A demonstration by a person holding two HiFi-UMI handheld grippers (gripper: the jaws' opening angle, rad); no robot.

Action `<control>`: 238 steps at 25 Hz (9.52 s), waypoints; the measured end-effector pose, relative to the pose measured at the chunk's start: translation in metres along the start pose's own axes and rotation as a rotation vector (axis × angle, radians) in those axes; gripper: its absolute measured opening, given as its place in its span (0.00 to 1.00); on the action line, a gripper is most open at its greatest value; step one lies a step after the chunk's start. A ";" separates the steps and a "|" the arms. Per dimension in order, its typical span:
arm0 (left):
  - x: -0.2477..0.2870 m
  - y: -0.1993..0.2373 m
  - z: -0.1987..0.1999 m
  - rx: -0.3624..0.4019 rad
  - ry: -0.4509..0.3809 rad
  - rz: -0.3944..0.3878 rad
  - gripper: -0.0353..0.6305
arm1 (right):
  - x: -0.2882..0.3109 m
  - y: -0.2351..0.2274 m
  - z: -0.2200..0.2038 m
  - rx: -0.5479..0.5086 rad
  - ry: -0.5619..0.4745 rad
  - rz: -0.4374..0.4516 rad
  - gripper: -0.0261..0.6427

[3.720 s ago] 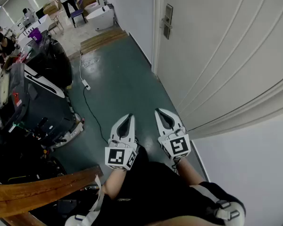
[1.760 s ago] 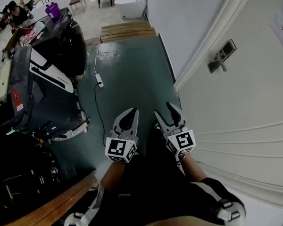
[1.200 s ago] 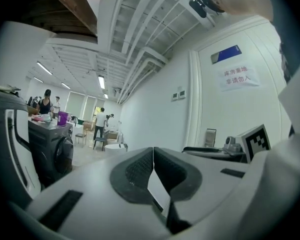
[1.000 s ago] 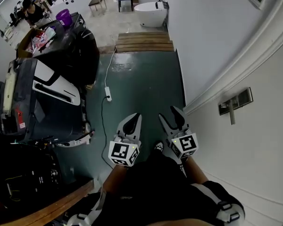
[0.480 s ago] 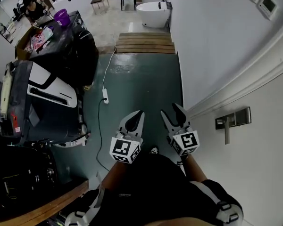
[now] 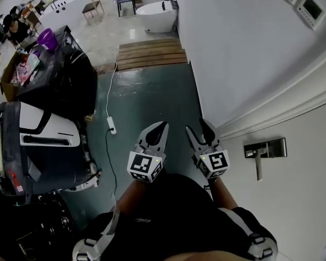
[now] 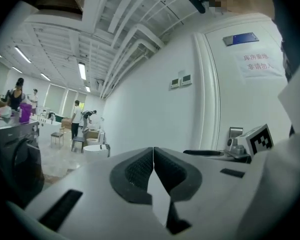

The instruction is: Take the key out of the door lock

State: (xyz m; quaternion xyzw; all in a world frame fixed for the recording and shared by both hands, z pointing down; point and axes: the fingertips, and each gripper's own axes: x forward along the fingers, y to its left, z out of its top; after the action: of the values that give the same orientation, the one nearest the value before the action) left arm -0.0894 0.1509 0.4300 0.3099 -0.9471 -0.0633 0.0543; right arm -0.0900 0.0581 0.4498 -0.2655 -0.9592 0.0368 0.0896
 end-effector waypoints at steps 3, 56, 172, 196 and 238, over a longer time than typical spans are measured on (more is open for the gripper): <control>0.046 0.007 0.010 0.017 0.025 -0.109 0.09 | 0.021 -0.033 0.005 -0.004 -0.039 -0.081 0.38; 0.183 -0.259 -0.122 0.142 0.450 -1.220 0.09 | -0.224 -0.184 -0.127 0.775 -0.413 -1.189 0.31; 0.225 -0.016 -0.090 -0.022 0.384 -0.487 0.09 | 0.057 -0.184 -0.046 0.235 0.066 -0.512 0.08; 0.226 0.031 0.083 0.035 -0.017 -0.298 0.09 | 0.095 -0.162 0.123 -0.078 -0.171 -0.364 0.08; 0.212 -0.002 0.088 0.027 -0.036 -0.414 0.09 | 0.046 -0.153 0.134 -0.127 -0.221 -0.499 0.08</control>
State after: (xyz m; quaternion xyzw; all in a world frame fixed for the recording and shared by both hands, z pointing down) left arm -0.2706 0.0310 0.3568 0.4976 -0.8647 -0.0659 0.0188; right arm -0.2315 -0.0521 0.3437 -0.0204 -0.9993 -0.0177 -0.0258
